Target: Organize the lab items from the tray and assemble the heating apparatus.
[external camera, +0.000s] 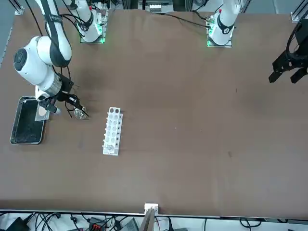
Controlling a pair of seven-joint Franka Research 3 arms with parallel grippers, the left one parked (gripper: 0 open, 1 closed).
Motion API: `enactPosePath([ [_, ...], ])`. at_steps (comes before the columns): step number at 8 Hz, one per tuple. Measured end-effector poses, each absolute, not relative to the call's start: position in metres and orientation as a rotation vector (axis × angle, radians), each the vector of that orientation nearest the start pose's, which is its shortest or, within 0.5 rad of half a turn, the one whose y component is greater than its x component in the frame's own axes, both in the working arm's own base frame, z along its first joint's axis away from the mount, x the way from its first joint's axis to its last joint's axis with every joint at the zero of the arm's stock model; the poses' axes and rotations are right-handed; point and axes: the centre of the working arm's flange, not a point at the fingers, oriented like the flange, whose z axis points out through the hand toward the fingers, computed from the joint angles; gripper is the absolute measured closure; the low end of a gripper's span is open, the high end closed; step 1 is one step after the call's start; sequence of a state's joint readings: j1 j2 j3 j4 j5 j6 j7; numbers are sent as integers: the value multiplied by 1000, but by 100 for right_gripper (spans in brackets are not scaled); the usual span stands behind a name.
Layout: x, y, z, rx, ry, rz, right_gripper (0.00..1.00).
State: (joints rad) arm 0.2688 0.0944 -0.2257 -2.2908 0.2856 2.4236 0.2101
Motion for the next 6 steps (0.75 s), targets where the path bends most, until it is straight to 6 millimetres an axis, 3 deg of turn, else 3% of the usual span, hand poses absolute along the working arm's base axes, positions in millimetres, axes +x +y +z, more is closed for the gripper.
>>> enactPosePath([
  [6,528,23,293,-2932,567,0,89],
])
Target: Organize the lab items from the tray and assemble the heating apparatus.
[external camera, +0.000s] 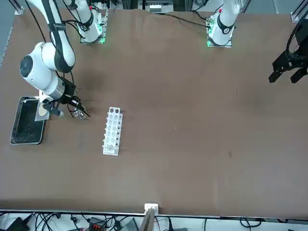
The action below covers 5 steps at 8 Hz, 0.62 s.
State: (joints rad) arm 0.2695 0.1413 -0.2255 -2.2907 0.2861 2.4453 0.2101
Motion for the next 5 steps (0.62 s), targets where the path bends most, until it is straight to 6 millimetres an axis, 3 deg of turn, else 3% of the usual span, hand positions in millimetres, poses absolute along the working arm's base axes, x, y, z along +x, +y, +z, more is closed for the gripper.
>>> enactPosePath([
  [2,528,24,290,-2935,565,4,86],
  [3,528,25,291,-2935,564,3,80],
  [5,529,25,291,-2935,562,1,44],
])
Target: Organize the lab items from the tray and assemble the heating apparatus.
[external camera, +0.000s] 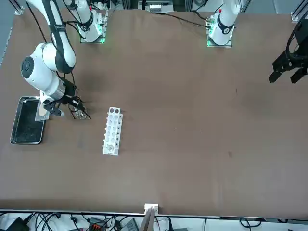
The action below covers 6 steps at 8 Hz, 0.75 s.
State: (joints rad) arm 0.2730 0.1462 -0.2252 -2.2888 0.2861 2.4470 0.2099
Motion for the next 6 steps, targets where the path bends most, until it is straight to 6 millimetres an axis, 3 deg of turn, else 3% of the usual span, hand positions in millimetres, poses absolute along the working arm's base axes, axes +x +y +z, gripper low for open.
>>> enactPosePath([
  [4,534,37,299,-2936,526,-24,19],
  [6,543,44,318,-2926,502,-45,19],
])
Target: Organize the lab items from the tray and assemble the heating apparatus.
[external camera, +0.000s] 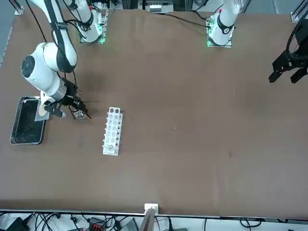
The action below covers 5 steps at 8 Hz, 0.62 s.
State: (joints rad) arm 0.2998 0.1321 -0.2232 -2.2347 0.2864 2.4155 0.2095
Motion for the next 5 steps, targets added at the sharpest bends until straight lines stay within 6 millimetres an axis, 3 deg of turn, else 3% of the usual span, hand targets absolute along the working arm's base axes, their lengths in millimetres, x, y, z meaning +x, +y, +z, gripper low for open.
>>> enactPosePath([
  [3,553,40,364,-2911,473,23,20],
  [5,562,13,395,-3014,416,67,22],
])
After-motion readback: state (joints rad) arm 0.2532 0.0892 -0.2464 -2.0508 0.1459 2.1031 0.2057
